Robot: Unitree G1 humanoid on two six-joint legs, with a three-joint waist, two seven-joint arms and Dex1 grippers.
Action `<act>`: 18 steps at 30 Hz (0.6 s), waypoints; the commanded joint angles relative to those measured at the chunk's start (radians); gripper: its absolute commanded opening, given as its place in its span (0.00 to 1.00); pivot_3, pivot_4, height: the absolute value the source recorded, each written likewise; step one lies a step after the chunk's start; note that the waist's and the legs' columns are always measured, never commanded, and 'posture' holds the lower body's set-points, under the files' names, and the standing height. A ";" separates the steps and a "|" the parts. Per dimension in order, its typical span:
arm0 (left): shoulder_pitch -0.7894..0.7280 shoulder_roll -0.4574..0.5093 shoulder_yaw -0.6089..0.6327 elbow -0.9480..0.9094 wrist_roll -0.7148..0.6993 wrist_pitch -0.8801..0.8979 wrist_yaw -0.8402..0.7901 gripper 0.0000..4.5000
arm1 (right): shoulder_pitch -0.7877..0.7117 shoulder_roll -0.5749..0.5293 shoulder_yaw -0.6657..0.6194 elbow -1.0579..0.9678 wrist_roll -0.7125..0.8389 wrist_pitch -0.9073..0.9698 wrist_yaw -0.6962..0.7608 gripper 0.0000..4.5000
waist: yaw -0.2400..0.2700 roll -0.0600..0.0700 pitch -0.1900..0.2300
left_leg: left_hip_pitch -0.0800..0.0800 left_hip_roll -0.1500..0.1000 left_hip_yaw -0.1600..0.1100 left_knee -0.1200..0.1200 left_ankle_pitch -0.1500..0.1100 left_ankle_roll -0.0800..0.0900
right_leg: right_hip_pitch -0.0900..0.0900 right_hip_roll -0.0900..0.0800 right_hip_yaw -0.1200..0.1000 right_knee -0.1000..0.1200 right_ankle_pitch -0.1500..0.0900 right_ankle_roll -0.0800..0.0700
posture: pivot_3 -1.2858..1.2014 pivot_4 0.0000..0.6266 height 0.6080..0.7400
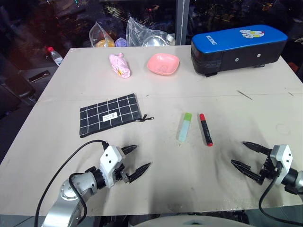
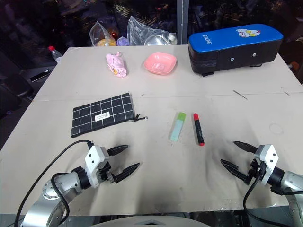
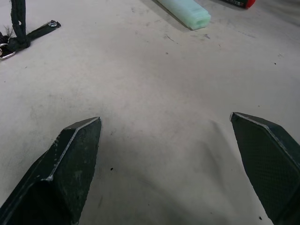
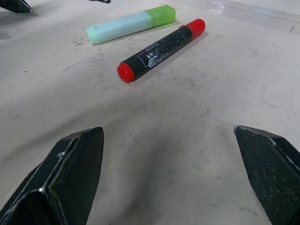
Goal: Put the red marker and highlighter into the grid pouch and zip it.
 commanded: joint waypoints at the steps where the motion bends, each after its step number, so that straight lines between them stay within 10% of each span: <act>1: -0.006 0.003 0.014 -0.027 -0.012 -0.015 -0.003 0.99 | -0.002 -0.007 -0.025 -0.008 0.009 -0.018 0.005 1.00 | 0.000 0.000 0.000 | 0.000 0.000 0.000 0.000 0.000 0.000 | 0.000 0.000 0.000 0.000 0.000 0.000 | 0.52 0.24 1.00; 18: -0.017 0.011 0.033 0.023 -0.025 -0.059 -0.045 0.99 | 0.000 0.009 -0.016 -0.026 0.014 -0.026 -0.001 1.00 | 0.000 0.000 0.000 | 0.000 0.000 0.000 0.000 0.000 0.000 | 0.000 0.000 0.000 0.000 0.000 0.000 | 0.52 0.24 1.00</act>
